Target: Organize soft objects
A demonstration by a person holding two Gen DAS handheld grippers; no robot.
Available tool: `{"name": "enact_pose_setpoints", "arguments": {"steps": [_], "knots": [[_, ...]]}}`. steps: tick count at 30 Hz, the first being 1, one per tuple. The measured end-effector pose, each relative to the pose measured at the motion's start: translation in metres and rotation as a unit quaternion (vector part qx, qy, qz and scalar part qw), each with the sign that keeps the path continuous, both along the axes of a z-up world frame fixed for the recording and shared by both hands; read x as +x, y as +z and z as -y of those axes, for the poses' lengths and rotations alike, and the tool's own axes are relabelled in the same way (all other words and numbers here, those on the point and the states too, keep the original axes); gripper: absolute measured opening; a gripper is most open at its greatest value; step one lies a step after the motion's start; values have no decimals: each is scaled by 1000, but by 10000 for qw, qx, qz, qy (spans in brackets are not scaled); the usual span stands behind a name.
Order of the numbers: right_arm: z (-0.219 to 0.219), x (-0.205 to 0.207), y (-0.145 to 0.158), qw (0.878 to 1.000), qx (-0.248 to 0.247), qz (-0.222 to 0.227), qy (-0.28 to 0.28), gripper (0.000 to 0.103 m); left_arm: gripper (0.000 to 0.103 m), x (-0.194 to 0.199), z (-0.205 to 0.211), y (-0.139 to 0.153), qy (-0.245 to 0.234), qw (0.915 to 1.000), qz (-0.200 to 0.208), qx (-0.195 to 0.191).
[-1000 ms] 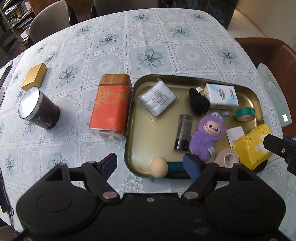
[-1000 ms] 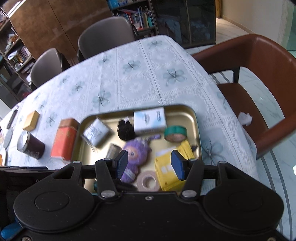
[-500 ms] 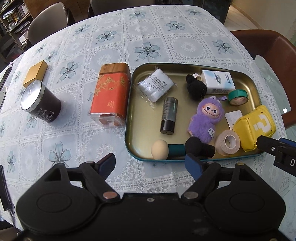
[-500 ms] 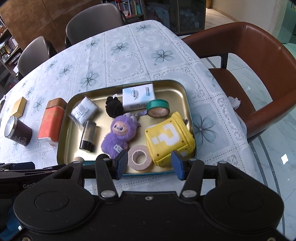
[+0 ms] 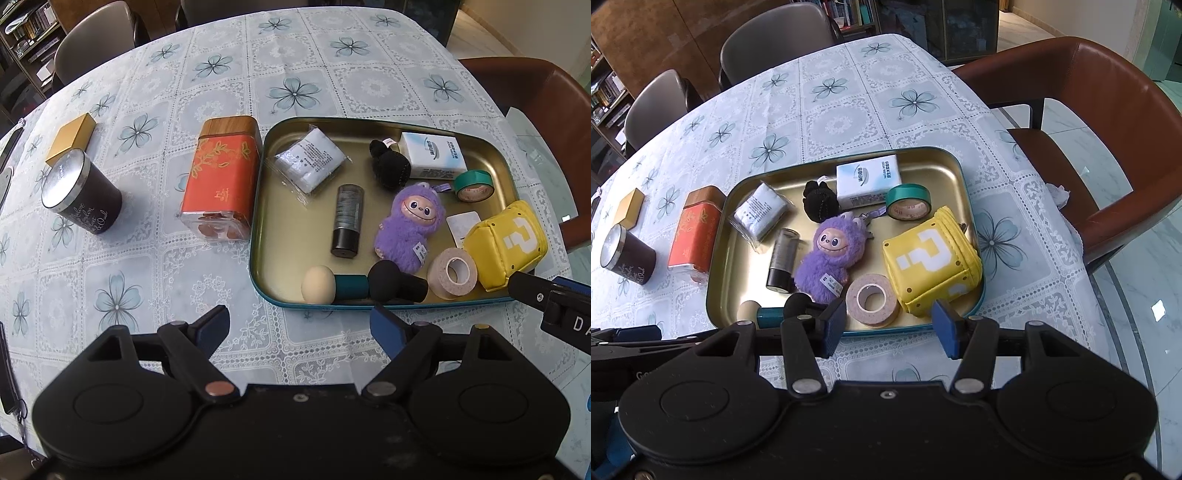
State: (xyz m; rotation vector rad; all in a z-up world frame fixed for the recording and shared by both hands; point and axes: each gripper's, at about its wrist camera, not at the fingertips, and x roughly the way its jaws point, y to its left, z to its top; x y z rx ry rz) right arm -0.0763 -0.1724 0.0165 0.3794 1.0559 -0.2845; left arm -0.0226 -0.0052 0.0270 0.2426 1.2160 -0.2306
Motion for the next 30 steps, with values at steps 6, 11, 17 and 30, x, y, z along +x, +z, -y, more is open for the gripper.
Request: {"name": "enact_pose_setpoints", "arguments": {"steps": [6, 11, 17, 30], "knots": [[0, 0, 0, 10000, -3, -2, 6, 52, 84, 0, 1, 0, 37, 10000, 1, -7], [-4, 0, -1, 10000, -19, -42, 60, 52, 84, 0, -1, 0, 67, 10000, -1, 5], [-7, 1, -2, 9999, -42, -87, 115, 52, 85, 0, 0, -2, 100, 9999, -10, 14], [-6, 3, -4, 9998, -42, -128, 150, 52, 87, 2, 1, -3, 137, 9999, -42, 8]]}}
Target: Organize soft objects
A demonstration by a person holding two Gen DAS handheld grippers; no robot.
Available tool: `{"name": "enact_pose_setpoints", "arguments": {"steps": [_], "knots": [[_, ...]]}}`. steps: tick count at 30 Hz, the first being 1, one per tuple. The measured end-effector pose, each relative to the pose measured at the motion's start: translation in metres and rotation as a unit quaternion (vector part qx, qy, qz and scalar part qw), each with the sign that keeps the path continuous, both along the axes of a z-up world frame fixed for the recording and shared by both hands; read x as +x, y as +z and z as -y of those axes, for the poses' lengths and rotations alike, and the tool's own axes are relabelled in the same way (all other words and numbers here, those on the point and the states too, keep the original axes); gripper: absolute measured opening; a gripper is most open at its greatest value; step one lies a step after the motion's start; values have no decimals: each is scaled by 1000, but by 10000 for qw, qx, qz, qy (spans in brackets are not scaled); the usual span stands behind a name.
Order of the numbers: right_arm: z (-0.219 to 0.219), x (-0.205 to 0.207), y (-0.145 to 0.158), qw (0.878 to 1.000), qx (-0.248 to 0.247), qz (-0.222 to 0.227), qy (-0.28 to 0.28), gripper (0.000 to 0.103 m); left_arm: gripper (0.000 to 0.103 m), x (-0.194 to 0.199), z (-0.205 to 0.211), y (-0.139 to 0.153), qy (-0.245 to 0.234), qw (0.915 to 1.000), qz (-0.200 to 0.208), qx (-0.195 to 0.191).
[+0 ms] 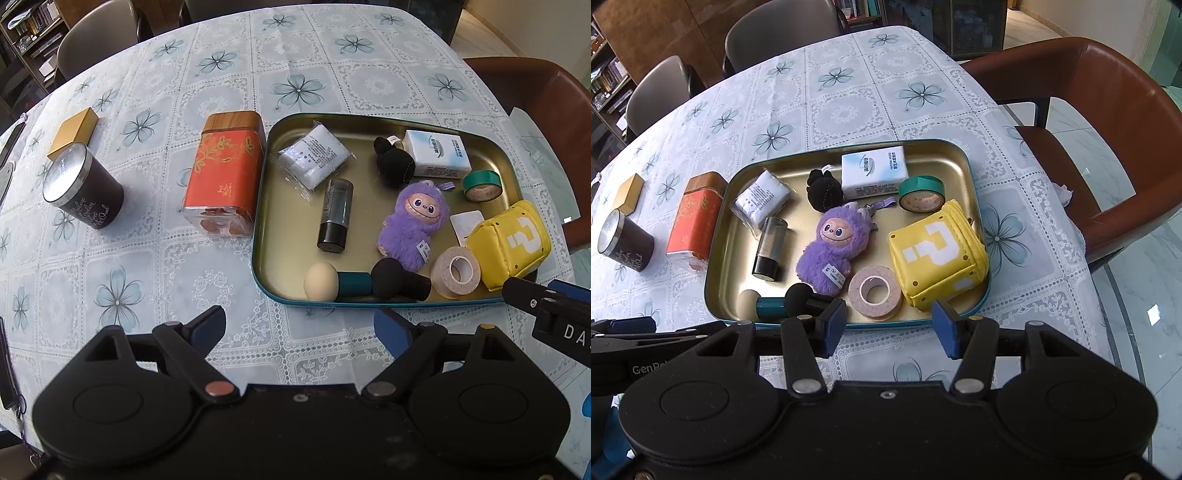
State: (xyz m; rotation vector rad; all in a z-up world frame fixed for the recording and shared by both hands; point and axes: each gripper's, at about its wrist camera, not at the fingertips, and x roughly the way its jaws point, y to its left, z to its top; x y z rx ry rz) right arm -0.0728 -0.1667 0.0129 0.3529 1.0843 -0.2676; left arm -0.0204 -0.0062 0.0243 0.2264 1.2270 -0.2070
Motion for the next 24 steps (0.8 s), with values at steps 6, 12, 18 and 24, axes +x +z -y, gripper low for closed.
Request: {"name": "enact_pose_setpoints", "arguments": {"steps": [6, 12, 18, 24], "knots": [[2, 4, -2, 10000, 16, -35, 18, 52, 87, 3, 1, -1, -9, 10000, -22, 27], [3, 8, -5, 10000, 34, -86, 29, 52, 88, 6, 2, -4, -5, 10000, -66, 46], [2, 13, -7, 9999, 51, -117, 57, 52, 88, 9, 1, -6, -1, 9999, -90, 71], [1, 18, -9, 9998, 75, -138, 88, 52, 88, 12, 1, -9, 38, 9999, -123, 98]]}}
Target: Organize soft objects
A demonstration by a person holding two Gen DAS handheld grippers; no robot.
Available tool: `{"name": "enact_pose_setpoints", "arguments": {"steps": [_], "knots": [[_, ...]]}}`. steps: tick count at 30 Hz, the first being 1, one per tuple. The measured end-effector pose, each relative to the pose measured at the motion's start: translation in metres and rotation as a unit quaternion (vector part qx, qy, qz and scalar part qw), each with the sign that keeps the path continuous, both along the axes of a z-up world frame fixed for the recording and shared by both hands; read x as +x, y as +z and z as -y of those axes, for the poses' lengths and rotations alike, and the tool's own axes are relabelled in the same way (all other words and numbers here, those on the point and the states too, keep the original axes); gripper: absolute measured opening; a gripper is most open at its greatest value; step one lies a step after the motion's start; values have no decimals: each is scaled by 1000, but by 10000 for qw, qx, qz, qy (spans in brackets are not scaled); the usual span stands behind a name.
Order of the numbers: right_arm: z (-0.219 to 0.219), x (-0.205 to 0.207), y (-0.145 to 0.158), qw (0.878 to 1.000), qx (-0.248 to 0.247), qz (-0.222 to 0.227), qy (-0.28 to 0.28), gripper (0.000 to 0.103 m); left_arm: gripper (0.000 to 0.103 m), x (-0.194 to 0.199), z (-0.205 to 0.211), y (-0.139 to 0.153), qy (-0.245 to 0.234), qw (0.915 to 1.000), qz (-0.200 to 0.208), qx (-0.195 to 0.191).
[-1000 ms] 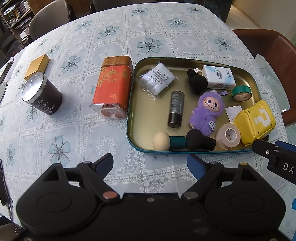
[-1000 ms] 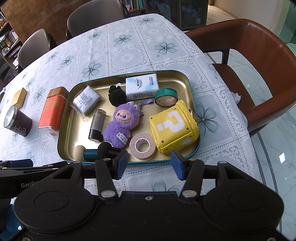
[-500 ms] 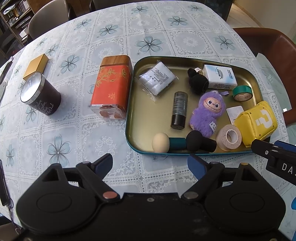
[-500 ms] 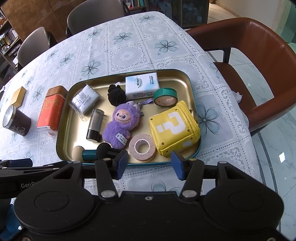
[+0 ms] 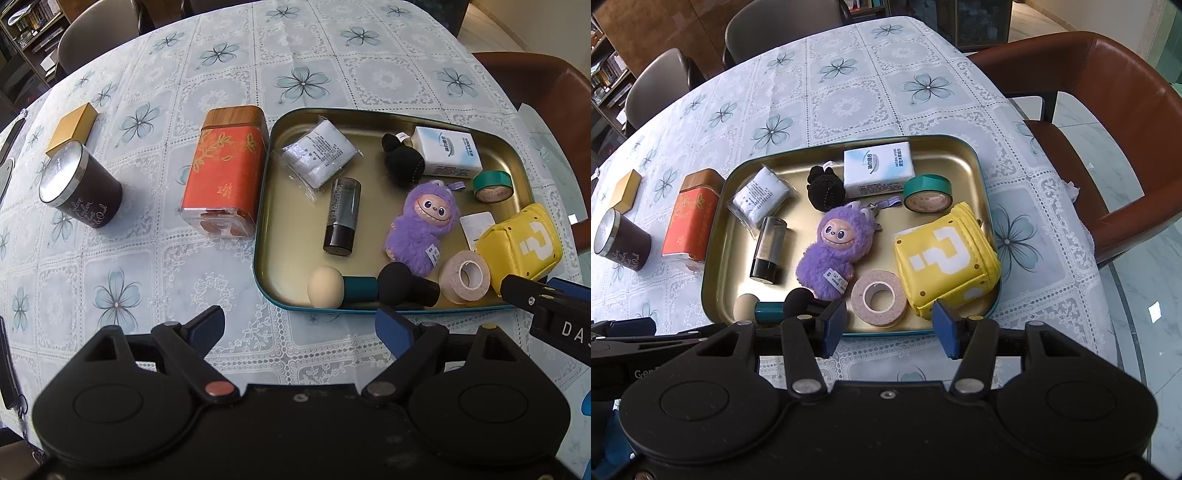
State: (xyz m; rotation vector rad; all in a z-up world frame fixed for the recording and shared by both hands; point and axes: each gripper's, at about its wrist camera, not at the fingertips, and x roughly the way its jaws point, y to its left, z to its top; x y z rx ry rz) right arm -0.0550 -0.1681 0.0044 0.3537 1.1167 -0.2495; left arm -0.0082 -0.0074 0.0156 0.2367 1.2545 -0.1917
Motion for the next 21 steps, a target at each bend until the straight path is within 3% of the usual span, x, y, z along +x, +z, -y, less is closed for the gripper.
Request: {"name": "enact_pose_setpoints", "arguments": {"steps": [21], "knots": [[1, 2, -3, 9999, -24, -100, -9, 52, 88, 0, 0, -3, 2, 10000, -53, 12]]}}
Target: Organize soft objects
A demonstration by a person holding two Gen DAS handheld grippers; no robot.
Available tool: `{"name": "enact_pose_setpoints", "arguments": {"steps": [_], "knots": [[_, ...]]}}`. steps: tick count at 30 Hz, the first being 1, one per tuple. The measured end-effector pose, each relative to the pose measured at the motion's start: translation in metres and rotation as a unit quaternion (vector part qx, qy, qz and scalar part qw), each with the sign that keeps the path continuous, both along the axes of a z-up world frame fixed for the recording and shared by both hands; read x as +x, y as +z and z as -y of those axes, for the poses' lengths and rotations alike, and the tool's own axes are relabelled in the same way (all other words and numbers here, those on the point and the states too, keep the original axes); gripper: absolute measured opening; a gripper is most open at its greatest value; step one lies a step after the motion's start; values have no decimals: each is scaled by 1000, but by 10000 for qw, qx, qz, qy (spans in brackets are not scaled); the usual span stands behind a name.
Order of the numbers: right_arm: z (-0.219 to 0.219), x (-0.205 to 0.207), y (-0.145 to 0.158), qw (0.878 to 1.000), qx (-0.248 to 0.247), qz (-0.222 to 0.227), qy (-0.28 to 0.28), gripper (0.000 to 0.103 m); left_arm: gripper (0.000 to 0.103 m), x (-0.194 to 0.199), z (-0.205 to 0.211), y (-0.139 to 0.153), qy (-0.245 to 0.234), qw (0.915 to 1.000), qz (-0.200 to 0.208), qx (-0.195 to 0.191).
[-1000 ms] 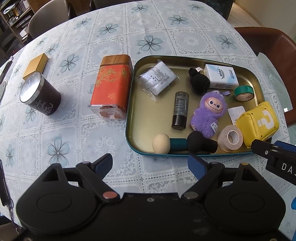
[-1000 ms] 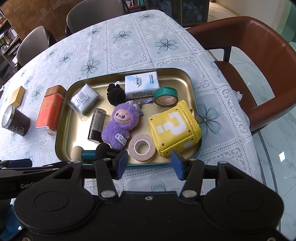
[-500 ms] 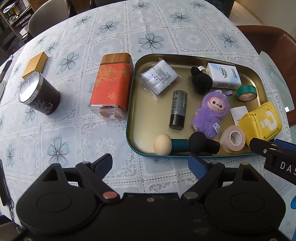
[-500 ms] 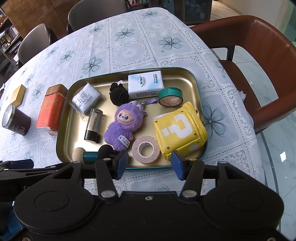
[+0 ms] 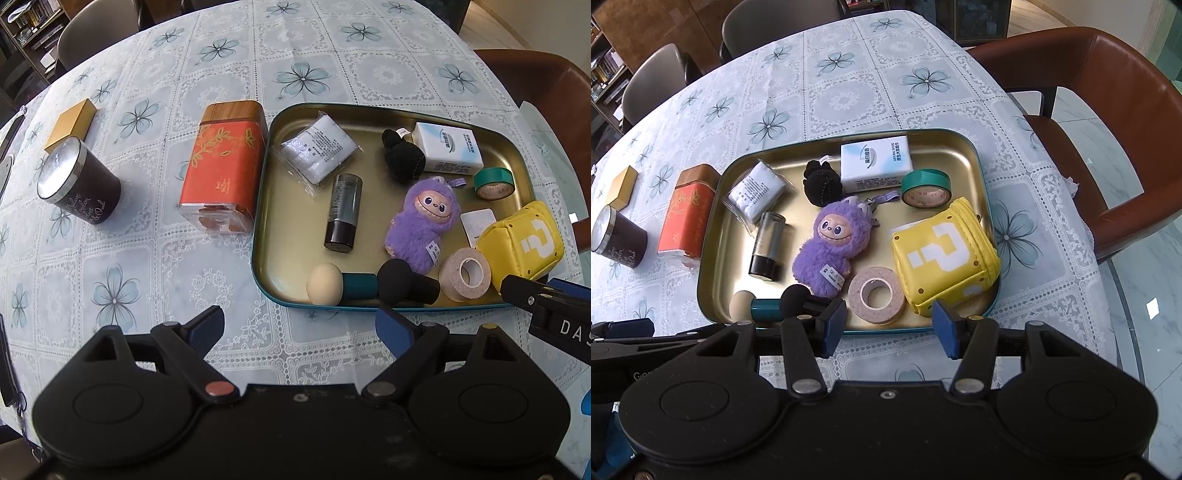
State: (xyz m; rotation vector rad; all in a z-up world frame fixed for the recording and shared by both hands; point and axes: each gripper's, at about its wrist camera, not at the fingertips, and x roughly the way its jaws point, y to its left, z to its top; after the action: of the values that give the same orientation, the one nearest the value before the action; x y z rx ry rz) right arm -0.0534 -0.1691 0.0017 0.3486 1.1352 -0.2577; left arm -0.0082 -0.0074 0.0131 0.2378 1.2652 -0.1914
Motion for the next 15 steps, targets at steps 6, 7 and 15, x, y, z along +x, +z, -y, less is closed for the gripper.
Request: {"name": "enact_pose_setpoints", "arguments": {"steps": [6, 7, 15], "knots": [[0, 0, 0, 10000, -8, 6, 13, 52, 88, 0, 0, 0, 34, 10000, -10, -7], [0, 0, 1, 10000, -11, 6, 18, 52, 88, -1, 0, 0, 42, 10000, -10, -7], [0, 0, 0, 10000, -10, -4, 13, 52, 88, 0, -2, 0, 69, 10000, -19, -5]]}}
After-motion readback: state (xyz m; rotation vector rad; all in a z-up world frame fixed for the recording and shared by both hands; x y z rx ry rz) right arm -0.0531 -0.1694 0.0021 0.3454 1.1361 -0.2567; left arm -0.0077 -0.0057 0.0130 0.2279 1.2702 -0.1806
